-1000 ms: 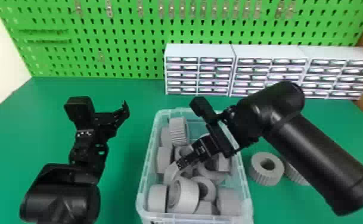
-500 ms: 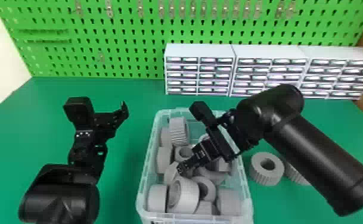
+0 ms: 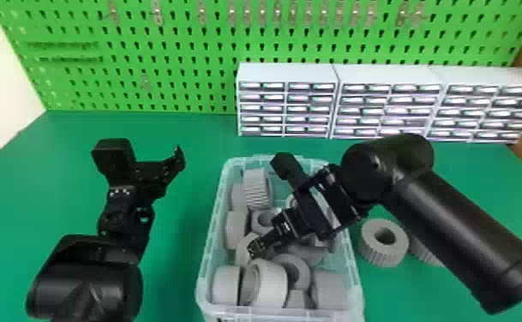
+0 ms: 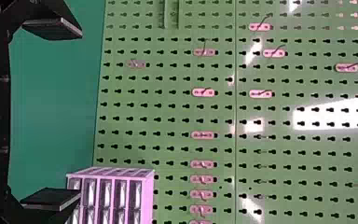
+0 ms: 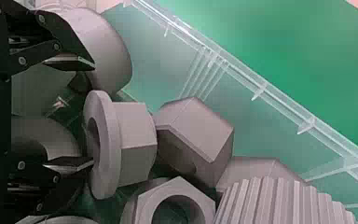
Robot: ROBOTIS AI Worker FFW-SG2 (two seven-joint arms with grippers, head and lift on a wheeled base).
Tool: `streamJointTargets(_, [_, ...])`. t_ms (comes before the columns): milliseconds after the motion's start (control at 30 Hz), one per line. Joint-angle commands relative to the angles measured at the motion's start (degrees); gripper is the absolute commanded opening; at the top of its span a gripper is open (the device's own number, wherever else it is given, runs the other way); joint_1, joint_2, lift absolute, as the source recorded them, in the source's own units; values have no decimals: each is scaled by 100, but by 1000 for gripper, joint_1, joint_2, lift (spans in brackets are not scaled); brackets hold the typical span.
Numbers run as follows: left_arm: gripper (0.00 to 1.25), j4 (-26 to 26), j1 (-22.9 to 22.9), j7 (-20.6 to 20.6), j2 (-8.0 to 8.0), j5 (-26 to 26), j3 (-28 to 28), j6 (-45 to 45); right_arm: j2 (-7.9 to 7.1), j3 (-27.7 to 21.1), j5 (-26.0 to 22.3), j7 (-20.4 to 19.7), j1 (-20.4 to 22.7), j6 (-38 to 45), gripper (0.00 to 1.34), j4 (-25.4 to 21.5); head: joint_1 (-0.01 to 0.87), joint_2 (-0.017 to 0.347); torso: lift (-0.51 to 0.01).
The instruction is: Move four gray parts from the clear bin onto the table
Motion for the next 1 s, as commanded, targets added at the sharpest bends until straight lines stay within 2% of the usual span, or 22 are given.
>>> streamJointTargets(0, [1157, 0, -15, 1, 8, -2, -29, 0, 9, -6, -153, -75, 3, -29, 802, 35, 693, 72, -52])
streamJointTargets(367, [1157, 0, -85, 1, 8, -2, -73, 0, 105, -41, -558, -453, -6, -196, 802, 325, 693, 72, -52])
streamJointTargets(967, [1157, 26, -155, 1, 8, -20, -135, 9, 158, 56, -997, -796, -41, -415, 802, 597, 693, 72, -52])
